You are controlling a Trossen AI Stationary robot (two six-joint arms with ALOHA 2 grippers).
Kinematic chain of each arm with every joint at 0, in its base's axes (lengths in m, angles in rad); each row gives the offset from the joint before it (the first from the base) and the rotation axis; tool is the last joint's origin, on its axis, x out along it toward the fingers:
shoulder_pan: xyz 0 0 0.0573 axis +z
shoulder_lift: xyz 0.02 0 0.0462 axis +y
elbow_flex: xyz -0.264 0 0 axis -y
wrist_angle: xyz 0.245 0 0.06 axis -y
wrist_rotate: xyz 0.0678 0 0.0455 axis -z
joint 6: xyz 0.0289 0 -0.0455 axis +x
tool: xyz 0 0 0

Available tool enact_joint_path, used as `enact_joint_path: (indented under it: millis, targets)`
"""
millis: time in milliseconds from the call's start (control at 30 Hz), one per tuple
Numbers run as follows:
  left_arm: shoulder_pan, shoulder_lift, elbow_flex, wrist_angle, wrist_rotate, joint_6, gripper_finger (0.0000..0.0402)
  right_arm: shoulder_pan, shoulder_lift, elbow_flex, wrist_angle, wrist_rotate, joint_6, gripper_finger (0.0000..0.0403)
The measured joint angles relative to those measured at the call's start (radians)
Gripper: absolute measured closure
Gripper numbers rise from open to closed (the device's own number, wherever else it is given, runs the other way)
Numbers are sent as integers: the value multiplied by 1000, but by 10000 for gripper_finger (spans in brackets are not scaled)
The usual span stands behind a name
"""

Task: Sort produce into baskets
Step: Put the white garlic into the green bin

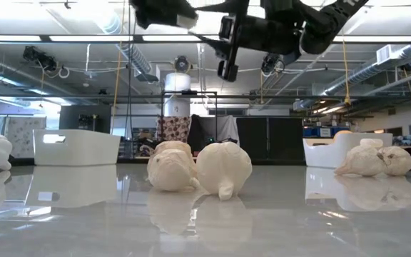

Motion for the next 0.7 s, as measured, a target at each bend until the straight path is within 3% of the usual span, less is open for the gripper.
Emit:
enact_joint_path:
  millis: [300,700]
  targets:
    - [1,-57,0,-380,-30,-437,204,-89,0,0,-63,-22,-36,167]
    - [-120,-160,0,-782,224,-885,204,-154,0,0,-263,-5,-108,165]
